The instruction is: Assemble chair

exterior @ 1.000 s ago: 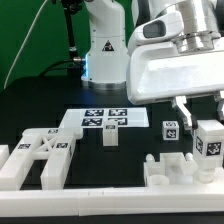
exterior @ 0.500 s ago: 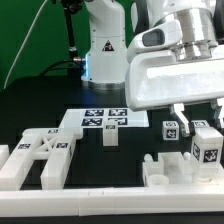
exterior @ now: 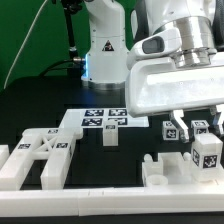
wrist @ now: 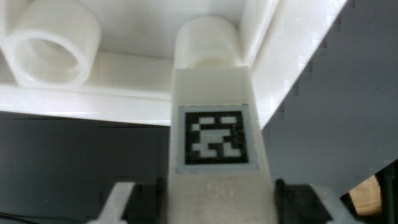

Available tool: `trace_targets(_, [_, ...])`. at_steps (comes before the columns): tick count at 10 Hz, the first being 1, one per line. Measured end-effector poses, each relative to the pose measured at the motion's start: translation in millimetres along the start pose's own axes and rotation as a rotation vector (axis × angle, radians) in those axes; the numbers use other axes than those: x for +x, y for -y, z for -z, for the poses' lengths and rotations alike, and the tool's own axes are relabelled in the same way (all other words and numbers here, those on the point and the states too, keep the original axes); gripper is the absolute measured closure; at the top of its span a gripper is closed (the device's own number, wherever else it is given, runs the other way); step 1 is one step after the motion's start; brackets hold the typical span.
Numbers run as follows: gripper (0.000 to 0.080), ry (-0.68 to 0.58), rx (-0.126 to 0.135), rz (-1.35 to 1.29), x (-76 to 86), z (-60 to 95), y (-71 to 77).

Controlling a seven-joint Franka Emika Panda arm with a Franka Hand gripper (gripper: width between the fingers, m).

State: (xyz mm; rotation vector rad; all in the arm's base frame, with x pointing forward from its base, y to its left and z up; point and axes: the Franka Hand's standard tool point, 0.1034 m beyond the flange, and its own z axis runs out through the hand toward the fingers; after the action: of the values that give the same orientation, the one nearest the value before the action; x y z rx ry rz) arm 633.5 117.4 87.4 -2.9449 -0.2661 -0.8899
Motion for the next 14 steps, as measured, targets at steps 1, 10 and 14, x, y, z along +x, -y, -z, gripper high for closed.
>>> trace_targets(1, [0.0507,0.0,0.0,0.002,-0.2,-0.1,0.0])
trace_targets(10, [0.015,0.025,0.001,0.007,-0.8,-0.6,-0.8])
trace_targets(14, [0.015,0.203,0.021,-0.05,9.7,-10.3,-2.4])
